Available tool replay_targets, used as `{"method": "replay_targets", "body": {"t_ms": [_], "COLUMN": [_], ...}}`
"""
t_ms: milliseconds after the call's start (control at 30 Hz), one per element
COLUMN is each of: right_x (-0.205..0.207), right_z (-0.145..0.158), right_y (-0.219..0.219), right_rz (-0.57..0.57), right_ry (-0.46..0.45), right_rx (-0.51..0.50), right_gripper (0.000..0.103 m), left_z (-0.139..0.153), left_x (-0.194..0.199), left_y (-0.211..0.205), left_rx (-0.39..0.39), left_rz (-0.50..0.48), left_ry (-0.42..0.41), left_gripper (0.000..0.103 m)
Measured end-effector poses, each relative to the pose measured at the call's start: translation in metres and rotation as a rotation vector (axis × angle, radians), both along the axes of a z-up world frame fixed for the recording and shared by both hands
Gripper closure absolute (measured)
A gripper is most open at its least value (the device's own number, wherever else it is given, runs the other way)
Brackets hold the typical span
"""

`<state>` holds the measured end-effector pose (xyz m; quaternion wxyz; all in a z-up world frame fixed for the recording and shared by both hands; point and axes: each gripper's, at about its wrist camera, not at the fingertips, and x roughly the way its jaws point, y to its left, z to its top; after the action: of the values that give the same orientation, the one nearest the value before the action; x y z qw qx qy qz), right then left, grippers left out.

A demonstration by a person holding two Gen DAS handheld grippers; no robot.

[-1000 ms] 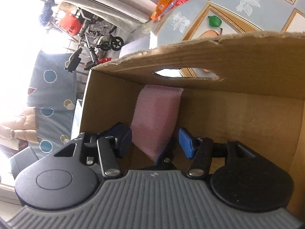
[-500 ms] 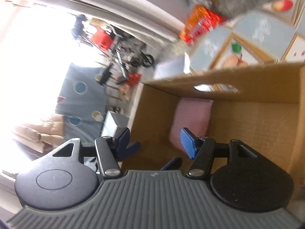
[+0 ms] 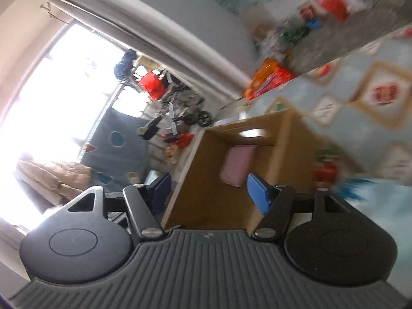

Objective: Organize soft objects
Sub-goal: 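Open both grippers to release the pad and lift them away, then grasp the white-and-blue wet wipes pack with the left gripper while the right gripper grips it too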

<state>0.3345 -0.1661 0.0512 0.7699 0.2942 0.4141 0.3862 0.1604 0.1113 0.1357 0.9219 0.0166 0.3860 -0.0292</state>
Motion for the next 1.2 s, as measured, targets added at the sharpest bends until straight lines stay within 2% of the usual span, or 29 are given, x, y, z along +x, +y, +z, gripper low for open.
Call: {"method": "replay_targets", "body": {"t_ms": [167,267,500,667,800,900,1033,1200], "right_x": [-0.045,-0.065,-0.091,-0.085,-0.07,-0.058,-0.043,-0.034], "right_z": [0.016,0.013,-0.028,-0.064,-0.088,-0.101,-0.111,-0.113], "right_y": [-0.097,-0.151,-0.256,-0.287,-0.308,-0.317,-0.326,-0.329], "right_rz": [-0.13,-0.231,-0.42,-0.488,-0.527,-0.533,-0.54,-0.507], "right_ry": [-0.087,-0.092,-0.028,0.007,0.036,0.054,0.063,0.058], "right_rx": [-0.128,-0.171,-0.168,-0.159,-0.153,-0.143,-0.124,-0.086], "right_gripper": [0.028,0.026,0.026,0.026,0.026,0.026,0.026,0.027], "left_z": [-0.008,-0.016,-0.04,-0.058,-0.066,-0.074,-0.092,-0.11], "left_x": [-0.002,0.003,0.029,0.049,0.063,0.074,0.099,0.133], "left_y": [-0.067,-0.112,-0.195,-0.247,-0.28,-0.3,-0.321,-0.329], "left_rx": [-0.007,0.003,0.05,0.088,0.085,0.112,0.14,0.11], "left_rz": [-0.17,-0.259,-0.388,-0.442,-0.487,-0.511,-0.489,-0.453], "left_ry": [-0.009,-0.002,0.025,0.034,0.058,0.062,0.102,0.163], "left_gripper": [0.008,0.008,0.008,0.012,0.027,0.029,0.038,0.04]}}
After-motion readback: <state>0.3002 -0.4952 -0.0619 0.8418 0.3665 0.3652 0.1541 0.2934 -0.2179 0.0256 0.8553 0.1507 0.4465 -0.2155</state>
